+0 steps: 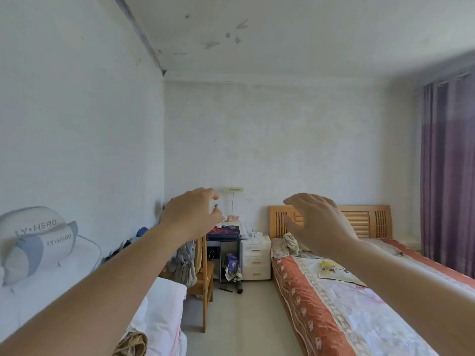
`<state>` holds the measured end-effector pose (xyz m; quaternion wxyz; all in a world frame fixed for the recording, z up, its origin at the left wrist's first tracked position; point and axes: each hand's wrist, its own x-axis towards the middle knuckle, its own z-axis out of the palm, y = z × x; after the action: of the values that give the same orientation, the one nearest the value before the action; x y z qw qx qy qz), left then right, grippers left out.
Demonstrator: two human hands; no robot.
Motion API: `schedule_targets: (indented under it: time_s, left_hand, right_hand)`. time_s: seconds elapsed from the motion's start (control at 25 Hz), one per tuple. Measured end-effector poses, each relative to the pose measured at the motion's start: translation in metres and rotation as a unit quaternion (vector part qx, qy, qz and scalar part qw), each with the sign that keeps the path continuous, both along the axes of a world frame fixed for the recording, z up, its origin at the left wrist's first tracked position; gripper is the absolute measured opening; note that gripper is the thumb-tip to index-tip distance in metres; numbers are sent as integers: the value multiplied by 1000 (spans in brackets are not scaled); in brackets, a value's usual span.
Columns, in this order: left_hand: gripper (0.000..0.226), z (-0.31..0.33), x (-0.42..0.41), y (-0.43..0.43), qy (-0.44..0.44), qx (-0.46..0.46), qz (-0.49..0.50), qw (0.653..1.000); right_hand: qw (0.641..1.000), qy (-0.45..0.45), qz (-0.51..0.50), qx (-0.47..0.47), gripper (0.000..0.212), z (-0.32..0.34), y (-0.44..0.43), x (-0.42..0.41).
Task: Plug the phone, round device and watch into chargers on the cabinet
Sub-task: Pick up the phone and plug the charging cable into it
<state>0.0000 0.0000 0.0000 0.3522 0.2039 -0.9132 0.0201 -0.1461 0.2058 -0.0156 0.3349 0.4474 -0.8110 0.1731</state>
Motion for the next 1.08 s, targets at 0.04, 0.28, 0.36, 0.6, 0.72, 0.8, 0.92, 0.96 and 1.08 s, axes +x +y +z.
schedule_targets:
  time_s: [0.04, 0.28, 0.36, 0.6, 0.72, 0.8, 0.92, 0.96, 1.08]
  left_hand:
    - [46, 0, -10, -5, -7, -5, 4, 1000]
    - [49, -2, -103, -87, -16, -27, 19, 999]
    - [48, 2, -142, -121, -14, -30, 21, 999]
    - [48, 3, -272, -205, -39, -44, 17, 998]
    - [48, -7, -342, -230, -60, -39, 16, 997]
    - [48, -15, -390, -245, -68, -35, 11, 997]
    - [48, -26, -464, -265, -65, -40, 10, 997]
    - [48, -29, -492, -271, -67, -40, 16, 997]
    - [48, -37, -579, -294, -71, -28, 26, 997]
  right_hand:
    - [1000, 3, 1, -17, 44, 0, -10, -11]
    - [999, -6, -6, -32, 43, -6, -92, -108]
    - [1000, -12, -13, -21, 44, -2, -127, -151]
    - [999, -34, -26, -2, 45, -8, -215, -275]
    - [999, -36, -33, 25, 47, -19, -242, -344]
    - [998, -33, -34, 35, 48, -25, -257, -393]
    - [999, -27, -25, 39, 49, -29, -276, -469]
    - [998, -26, -24, 44, 49, -28, -283, -497]
    - [998, -29, -12, 52, 49, -26, -306, -586]
